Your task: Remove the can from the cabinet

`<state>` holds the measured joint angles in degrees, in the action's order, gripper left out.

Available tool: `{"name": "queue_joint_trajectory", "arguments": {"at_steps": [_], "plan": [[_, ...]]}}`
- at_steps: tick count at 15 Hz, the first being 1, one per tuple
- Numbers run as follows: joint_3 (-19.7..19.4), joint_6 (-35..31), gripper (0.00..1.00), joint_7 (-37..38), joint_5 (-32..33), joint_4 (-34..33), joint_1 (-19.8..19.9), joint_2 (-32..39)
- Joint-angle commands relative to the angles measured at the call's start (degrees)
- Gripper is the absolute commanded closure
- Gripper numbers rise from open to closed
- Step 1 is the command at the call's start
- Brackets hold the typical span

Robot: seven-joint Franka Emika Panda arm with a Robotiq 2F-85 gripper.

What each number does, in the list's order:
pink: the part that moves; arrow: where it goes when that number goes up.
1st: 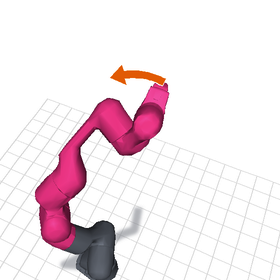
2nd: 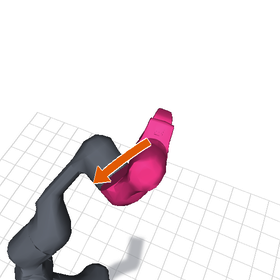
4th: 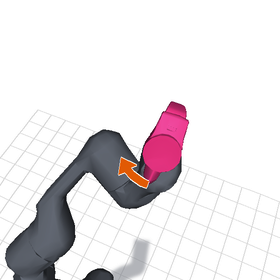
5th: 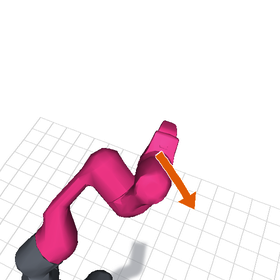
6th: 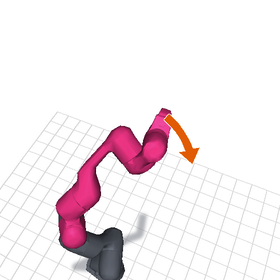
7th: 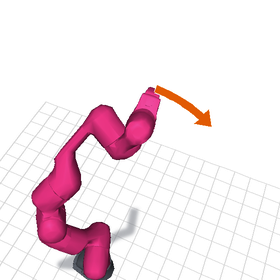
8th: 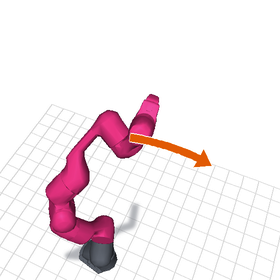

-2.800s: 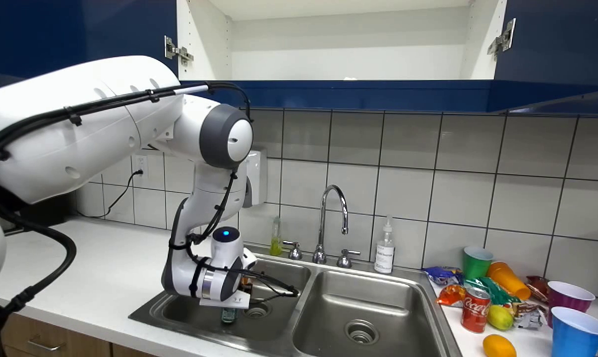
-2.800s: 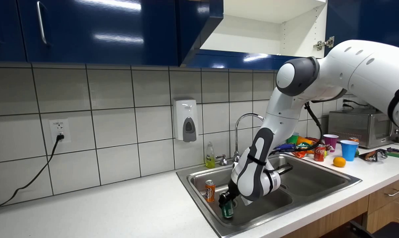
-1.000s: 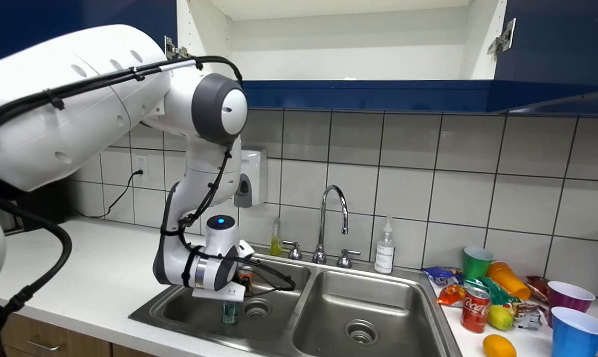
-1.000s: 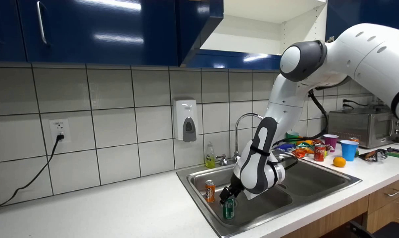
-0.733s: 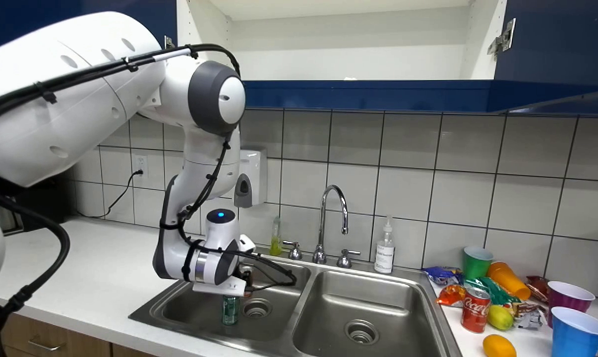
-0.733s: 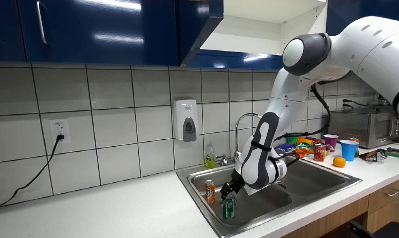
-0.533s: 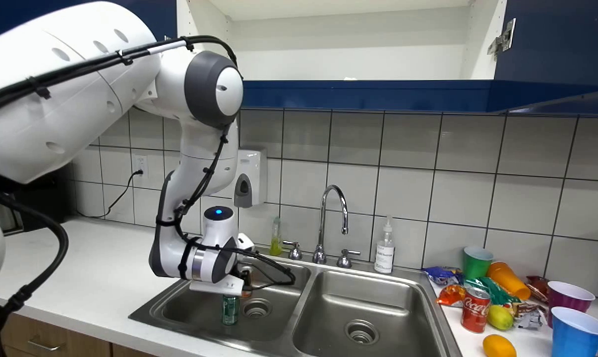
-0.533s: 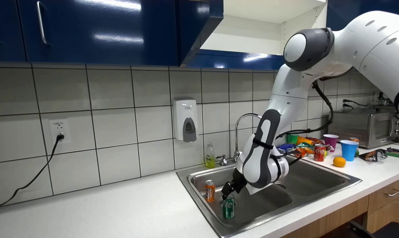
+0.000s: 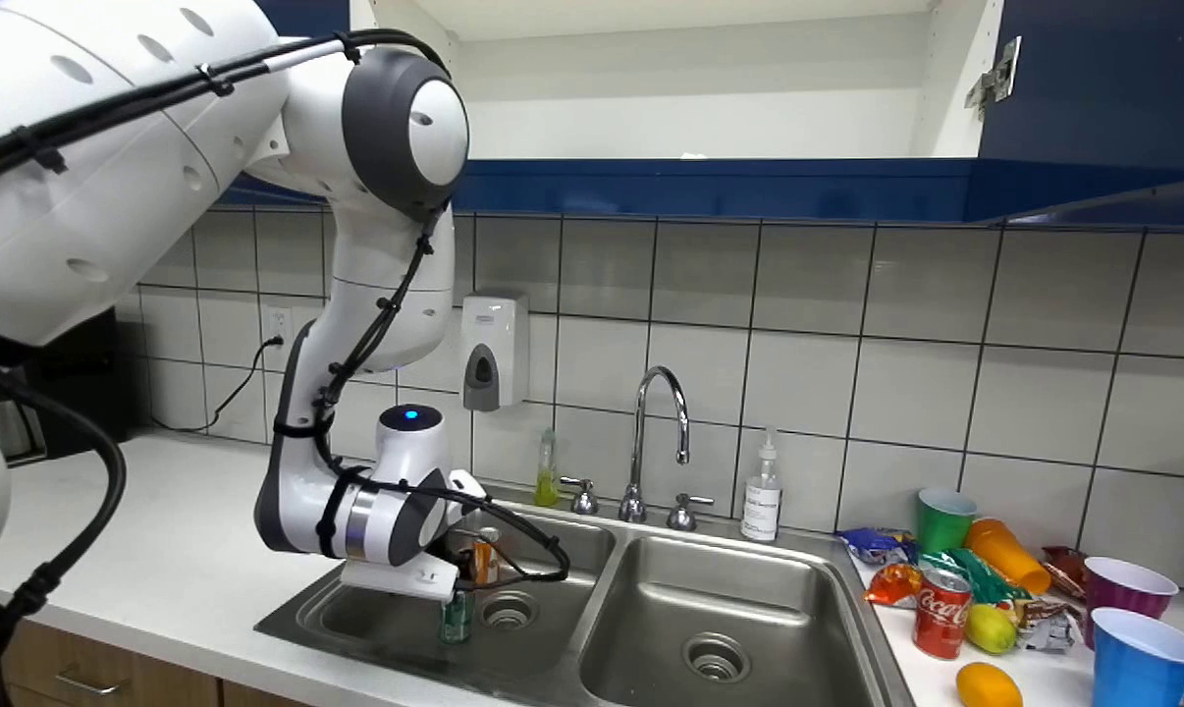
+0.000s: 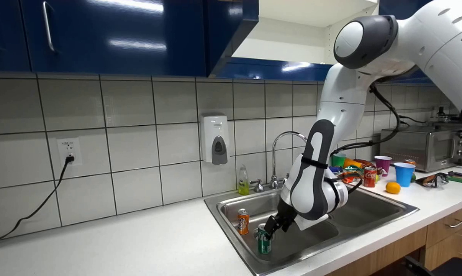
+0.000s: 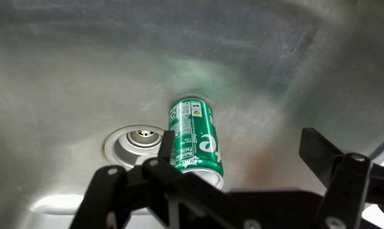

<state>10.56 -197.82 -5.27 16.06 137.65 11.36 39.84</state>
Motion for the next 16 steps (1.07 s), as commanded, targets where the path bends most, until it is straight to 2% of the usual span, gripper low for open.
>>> {"name": "queue_joint_trajectory", "arguments": {"at_steps": [1,12,13,16], "plan": [[0.05,0.04,0.00,1.35,-1.49,6.35,-0.06,-6.13],[2.42,2.13,0.00,5.11,-2.13,14.71,0.30,-14.46],[1.39,0.31,0.00,3.23,-1.11,12.31,-0.10,-10.82],[1.64,0.42,0.00,3.95,-1.36,13.21,-0.12,-11.93]]}}
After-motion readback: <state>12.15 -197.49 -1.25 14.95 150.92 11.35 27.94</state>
